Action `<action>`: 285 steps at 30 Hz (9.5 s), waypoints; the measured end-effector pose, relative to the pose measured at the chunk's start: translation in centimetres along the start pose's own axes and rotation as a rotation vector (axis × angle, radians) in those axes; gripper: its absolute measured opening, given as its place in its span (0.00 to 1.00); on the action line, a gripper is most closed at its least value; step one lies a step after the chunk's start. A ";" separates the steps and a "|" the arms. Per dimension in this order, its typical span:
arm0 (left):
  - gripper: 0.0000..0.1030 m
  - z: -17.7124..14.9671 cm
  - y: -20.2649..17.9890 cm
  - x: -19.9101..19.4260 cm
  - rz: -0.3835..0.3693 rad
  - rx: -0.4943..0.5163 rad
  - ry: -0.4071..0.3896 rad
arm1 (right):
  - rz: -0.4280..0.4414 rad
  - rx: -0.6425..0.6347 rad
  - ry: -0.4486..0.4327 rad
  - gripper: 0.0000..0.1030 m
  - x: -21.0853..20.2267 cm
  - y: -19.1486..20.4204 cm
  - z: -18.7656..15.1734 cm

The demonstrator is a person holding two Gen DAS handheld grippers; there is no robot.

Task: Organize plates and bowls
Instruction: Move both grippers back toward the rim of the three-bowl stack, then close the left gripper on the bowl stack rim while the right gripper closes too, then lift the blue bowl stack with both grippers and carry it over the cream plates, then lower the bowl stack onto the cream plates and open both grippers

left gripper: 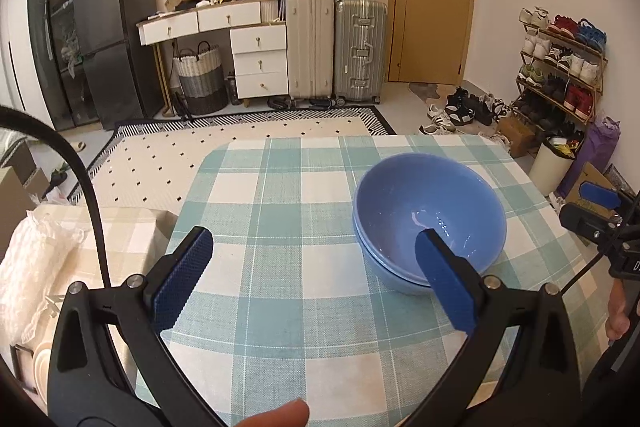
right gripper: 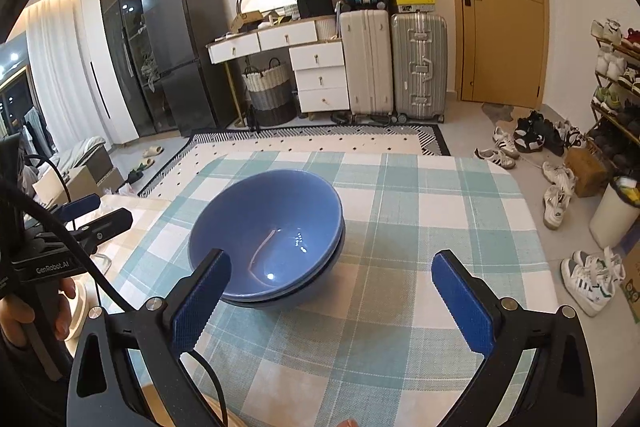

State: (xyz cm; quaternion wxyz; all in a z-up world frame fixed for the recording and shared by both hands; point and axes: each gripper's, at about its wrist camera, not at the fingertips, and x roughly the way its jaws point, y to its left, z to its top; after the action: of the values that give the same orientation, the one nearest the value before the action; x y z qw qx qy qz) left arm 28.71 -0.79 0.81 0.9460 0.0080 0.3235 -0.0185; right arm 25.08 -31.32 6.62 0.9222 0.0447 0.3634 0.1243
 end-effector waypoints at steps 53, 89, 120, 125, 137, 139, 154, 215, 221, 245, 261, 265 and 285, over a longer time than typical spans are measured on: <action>0.98 1.6 -3.3 11.1 -0.113 0.017 0.204 | 0.100 0.069 0.194 0.99 8.7 -1.1 2.1; 0.31 -0.3 -4.1 18.4 -0.152 -0.002 0.363 | 0.103 0.069 0.416 0.62 16.1 -0.8 0.6; 0.17 -0.9 -3.9 16.4 -0.153 0.002 0.349 | 0.096 0.074 0.443 0.28 16.0 -0.3 -0.2; 0.17 -0.5 -3.6 15.1 -0.149 -0.011 0.330 | 0.093 0.062 0.417 0.28 14.7 0.2 0.4; 0.17 -0.2 -3.3 9.9 -0.139 -0.021 0.275 | 0.093 0.032 0.354 0.28 10.1 1.7 1.3; 0.17 -0.2 -3.3 8.8 -0.138 -0.024 0.260 | 0.091 0.025 0.341 0.28 9.1 2.1 1.6; 0.17 -0.5 -4.1 -0.6 -0.115 -0.014 0.182 | 0.103 0.008 0.305 0.28 2.5 4.3 0.9; 0.17 -16.3 -7.2 -19.7 -0.086 -0.034 0.218 | 0.089 -0.044 0.340 0.28 -8.9 8.8 -12.0; 0.17 -17.7 -6.7 -19.3 -0.075 -0.037 0.241 | 0.093 -0.045 0.357 0.28 -8.7 8.9 -13.4; 0.17 -20.9 -4.9 -14.9 -0.062 -0.089 0.285 | 0.064 -0.094 0.393 0.29 -6.5 9.6 -15.6; 0.17 -21.2 -4.1 -13.8 -0.077 -0.123 0.294 | 0.065 -0.091 0.342 0.38 -6.5 9.4 -15.0; 0.20 -21.0 -4.1 -13.9 -0.073 -0.122 0.295 | 0.064 -0.091 0.317 0.42 -7.0 9.1 -14.7; 0.75 -19.1 -4.5 -17.3 -0.089 -0.087 0.211 | 0.142 -0.069 0.184 0.88 -10.8 8.1 -13.5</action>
State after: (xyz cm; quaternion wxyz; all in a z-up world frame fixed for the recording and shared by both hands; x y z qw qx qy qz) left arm 3.22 -4.29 -3.72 0.9044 -0.0457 0.4217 -0.0454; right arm 6.62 -26.43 5.24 0.8749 0.0269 0.4378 0.2055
